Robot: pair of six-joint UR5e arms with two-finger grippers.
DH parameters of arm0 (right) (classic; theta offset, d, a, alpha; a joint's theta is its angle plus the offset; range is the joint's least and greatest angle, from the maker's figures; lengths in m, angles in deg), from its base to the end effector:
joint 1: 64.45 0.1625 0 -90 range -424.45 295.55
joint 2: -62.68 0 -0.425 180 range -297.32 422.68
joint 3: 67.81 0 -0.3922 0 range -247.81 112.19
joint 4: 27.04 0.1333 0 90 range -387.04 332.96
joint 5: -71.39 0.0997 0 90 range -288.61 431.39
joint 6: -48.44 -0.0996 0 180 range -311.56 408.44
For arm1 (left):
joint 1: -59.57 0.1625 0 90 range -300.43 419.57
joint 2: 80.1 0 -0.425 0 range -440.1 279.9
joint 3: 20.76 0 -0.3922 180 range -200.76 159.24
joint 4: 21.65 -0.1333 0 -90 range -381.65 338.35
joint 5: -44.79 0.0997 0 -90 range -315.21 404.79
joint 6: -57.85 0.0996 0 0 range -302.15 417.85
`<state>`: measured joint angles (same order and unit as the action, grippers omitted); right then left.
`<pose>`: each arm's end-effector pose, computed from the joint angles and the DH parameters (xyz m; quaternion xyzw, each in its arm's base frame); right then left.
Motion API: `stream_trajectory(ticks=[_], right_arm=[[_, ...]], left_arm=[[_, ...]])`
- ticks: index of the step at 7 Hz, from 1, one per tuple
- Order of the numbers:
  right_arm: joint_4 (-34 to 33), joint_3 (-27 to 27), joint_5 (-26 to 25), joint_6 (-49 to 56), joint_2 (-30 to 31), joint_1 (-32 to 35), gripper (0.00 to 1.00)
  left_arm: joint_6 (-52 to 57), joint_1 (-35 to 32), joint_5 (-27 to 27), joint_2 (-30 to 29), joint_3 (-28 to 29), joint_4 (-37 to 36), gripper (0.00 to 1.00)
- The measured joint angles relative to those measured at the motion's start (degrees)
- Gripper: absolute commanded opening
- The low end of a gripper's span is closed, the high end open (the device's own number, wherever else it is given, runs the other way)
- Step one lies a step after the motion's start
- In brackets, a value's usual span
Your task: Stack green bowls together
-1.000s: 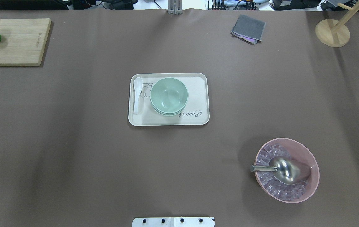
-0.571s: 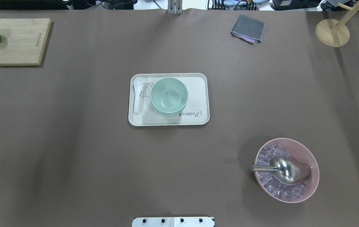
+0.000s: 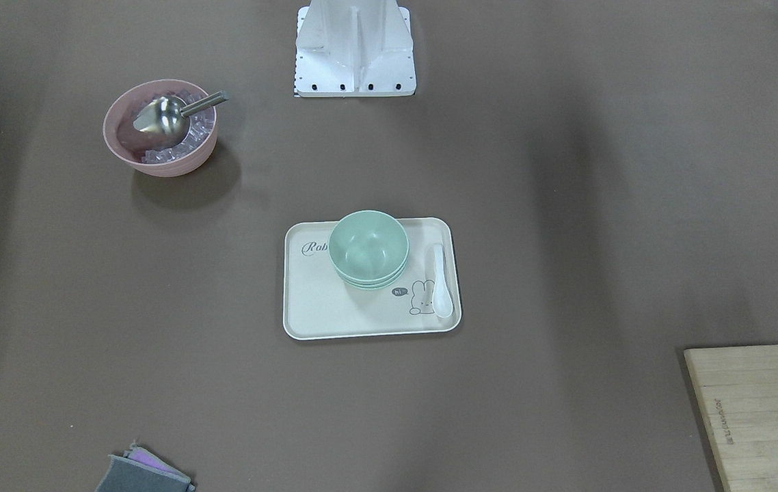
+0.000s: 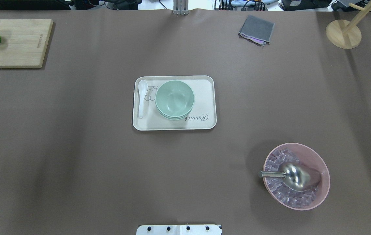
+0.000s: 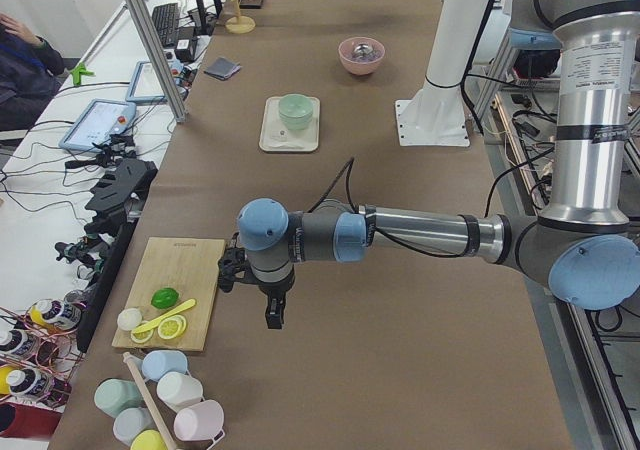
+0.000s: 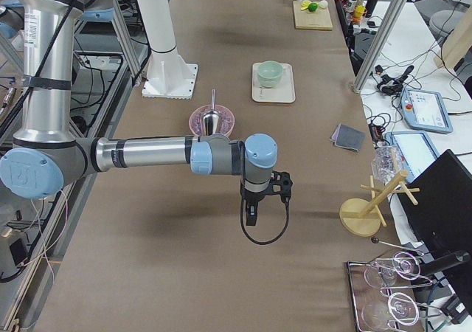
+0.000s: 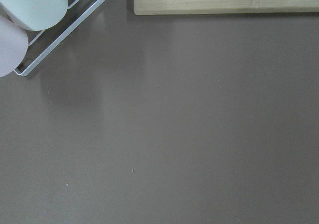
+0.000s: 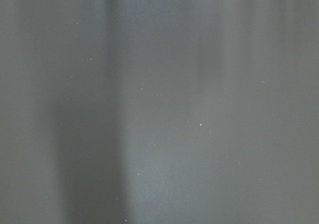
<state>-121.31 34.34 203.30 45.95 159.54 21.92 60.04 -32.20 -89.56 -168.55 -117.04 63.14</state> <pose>0.0387 -0.4441 0.6206 -0.0108 -0.3576 -0.0125 0.9337 -0.0784 -0.4763 0.6271 0.0092 0.3773 0.0018 0.9260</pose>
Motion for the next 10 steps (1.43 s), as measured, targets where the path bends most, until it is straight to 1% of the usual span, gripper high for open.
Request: stream_trajectory(ticks=[10], right_arm=[[0.0,0.0,1.2,0.0,0.1,-0.6,1.00]], left_arm=[[0.0,-0.1,0.0,0.2,-0.2,-0.1,0.99]])
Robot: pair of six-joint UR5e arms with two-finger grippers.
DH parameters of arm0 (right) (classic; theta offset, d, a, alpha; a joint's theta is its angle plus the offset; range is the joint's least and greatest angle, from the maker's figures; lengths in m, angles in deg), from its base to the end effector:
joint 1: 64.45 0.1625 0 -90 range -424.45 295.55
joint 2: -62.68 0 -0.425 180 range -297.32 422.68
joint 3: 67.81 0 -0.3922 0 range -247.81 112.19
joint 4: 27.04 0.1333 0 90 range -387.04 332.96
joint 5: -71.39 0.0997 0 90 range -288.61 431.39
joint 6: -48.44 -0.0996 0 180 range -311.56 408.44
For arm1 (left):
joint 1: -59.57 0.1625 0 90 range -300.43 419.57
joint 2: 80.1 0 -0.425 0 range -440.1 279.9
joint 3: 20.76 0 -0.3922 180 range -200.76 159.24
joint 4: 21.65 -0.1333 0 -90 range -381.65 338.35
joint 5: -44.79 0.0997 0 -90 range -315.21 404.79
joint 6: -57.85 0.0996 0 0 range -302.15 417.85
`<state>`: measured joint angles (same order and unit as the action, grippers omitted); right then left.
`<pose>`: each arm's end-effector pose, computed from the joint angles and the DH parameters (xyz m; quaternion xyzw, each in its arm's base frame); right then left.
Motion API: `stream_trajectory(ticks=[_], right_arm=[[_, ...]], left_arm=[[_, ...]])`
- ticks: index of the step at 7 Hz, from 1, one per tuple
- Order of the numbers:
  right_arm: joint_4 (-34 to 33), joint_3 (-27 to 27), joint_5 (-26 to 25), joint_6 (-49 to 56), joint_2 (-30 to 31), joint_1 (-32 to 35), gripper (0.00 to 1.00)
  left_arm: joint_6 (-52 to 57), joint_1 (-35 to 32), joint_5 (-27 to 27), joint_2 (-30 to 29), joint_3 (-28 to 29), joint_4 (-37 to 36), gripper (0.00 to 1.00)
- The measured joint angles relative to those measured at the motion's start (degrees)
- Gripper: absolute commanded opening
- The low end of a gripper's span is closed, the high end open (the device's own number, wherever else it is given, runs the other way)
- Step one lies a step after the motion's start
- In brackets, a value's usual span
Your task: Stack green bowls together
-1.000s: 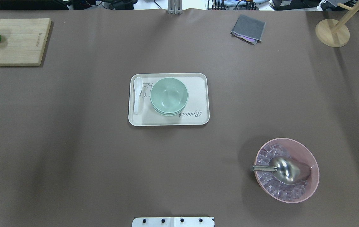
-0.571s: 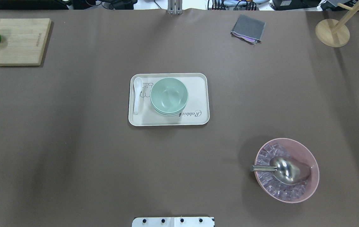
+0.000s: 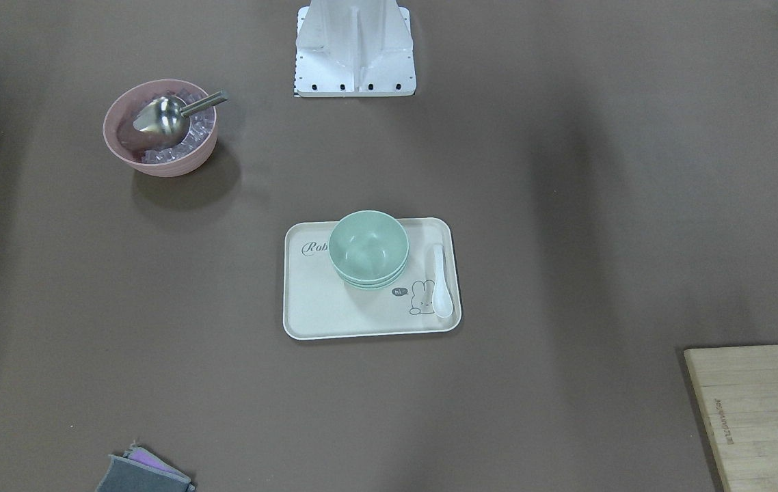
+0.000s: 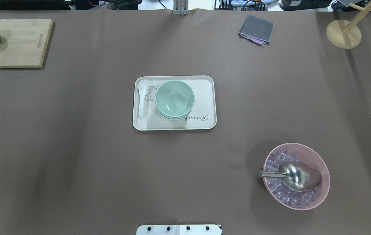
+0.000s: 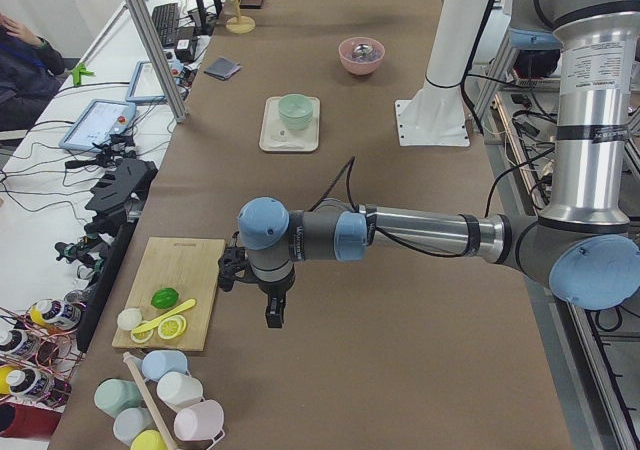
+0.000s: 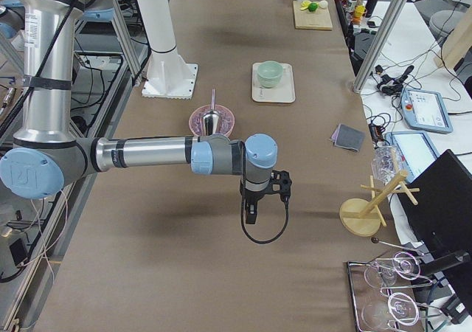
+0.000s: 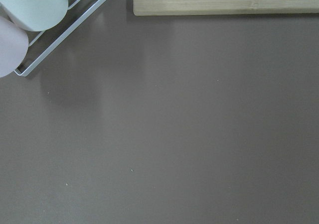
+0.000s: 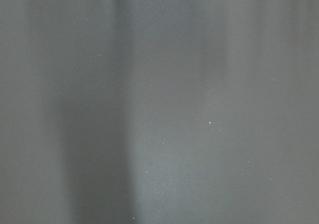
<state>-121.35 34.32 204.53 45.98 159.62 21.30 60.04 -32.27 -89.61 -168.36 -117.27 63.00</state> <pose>0.0324 -0.4437 0.6200 -0.0144 -0.3674 -0.0173 0.9298 -0.0789 -0.4746 0.6269 0.0086 0.3778 0.0009 0.9259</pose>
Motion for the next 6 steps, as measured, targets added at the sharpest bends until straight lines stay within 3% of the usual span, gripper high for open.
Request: stream_trajectory(ticks=[6], right_arm=[[0.0,0.0,0.1,0.0,0.0,-0.7,1.00]], left_arm=[[0.0,0.0,-0.1,0.6,-0.1,0.1,0.99]])
